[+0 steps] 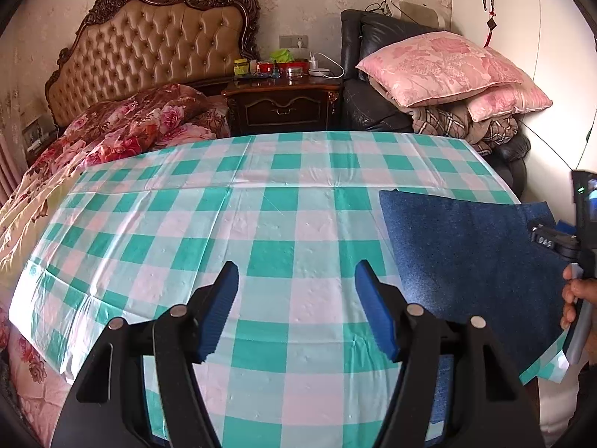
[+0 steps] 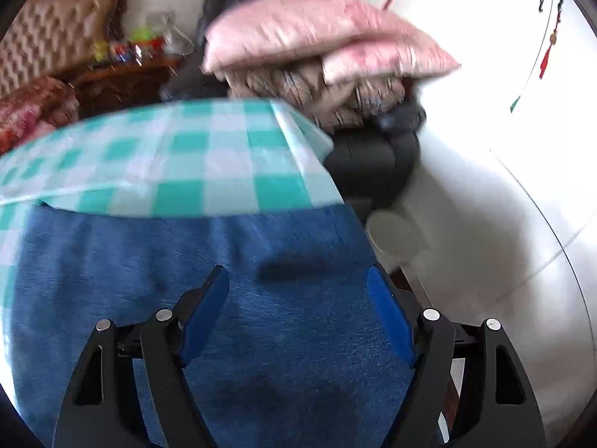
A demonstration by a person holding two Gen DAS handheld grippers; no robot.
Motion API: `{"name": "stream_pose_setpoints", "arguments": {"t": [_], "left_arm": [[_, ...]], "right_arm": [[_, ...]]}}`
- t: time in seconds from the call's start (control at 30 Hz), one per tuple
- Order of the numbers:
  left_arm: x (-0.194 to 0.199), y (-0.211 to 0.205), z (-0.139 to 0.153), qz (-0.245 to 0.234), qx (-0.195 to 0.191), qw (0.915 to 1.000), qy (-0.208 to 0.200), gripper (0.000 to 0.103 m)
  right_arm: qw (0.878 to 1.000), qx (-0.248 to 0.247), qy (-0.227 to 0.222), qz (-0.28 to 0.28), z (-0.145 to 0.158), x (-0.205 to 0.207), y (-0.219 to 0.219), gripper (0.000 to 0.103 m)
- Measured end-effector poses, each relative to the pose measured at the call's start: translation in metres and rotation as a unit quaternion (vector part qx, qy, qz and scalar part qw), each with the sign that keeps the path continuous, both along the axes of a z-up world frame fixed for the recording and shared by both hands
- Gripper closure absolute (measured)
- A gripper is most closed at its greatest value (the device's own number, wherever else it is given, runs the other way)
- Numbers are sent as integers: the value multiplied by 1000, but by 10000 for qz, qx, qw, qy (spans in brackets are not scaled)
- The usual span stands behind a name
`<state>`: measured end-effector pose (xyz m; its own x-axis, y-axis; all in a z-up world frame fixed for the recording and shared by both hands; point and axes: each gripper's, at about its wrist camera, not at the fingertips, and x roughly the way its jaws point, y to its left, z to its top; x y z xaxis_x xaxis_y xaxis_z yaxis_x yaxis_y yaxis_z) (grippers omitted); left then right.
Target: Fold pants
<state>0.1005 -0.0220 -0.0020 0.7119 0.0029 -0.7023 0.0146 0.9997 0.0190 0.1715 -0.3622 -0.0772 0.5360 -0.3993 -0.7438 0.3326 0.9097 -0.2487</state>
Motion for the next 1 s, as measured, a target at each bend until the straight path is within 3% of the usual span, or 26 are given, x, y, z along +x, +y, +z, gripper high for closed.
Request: {"name": "stream_pose_setpoints", "arguments": {"t": [0.07, 0.23, 0.37, 0.47, 0.67, 1.0], "left_arm": [[-1, -1, 2, 0, 25, 10000, -31, 34], [0, -2, 0, -9, 28, 10000, -10, 34], [-1, -2, 0, 1, 45, 10000, -17, 32], [-1, -2, -1, 14, 56, 10000, -15, 32], [0, -2, -4, 31, 46, 10000, 15, 30], [4, -4, -14, -27, -17, 9999, 133, 25]], "right_arm": [[9999, 103, 74, -76, -9, 3, -9, 20], [9997, -240, -2, -52, 5, -9, 10, 22], [9980, 367, -320, 410, 18, -32, 36, 22], [9949, 499, -344, 812, 18, -51, 66, 22], [9946, 275, 235, 976, -26, -59, 88, 22], [9940, 415, -302, 964, -7, -90, 92, 22]]}}
